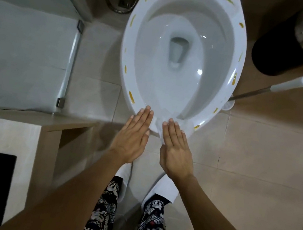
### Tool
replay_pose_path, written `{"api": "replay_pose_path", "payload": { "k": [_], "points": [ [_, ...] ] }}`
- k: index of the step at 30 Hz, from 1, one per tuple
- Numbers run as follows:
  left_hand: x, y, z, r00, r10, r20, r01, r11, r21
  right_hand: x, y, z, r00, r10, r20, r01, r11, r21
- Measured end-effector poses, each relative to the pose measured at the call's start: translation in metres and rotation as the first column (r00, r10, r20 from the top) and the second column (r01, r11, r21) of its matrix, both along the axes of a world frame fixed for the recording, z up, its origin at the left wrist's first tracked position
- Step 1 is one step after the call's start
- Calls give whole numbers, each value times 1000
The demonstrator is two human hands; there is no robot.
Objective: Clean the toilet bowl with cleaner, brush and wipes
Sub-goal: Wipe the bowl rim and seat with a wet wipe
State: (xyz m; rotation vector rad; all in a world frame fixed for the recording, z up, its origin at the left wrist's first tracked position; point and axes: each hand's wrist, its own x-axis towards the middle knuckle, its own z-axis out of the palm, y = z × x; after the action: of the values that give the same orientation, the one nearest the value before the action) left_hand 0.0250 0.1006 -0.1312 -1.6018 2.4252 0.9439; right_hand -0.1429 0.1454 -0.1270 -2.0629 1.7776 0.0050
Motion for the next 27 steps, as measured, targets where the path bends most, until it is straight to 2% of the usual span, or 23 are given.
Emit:
{"api": "replay_pose_path", "payload": {
  "k": [5,14,19,27],
  "points": [
    [6,-1,-6,999,-27,-20,26,999,-21,-2,6,-4,999,45,-9,-45,999,10],
    [6,1,-7,994,21,-105,-21,1000,-4,-17,10,-8,986,164,-35,-164,986,26],
    [6,1,-5,997,8,-80,-9,1000,-12,-36,2,-5,976,213,-53,-211,977,41],
    [1,2,-3,1000,21,-18,-21,1000,-1,-75,-19,0,979,169,-115,-159,983,88]
  ]
}}
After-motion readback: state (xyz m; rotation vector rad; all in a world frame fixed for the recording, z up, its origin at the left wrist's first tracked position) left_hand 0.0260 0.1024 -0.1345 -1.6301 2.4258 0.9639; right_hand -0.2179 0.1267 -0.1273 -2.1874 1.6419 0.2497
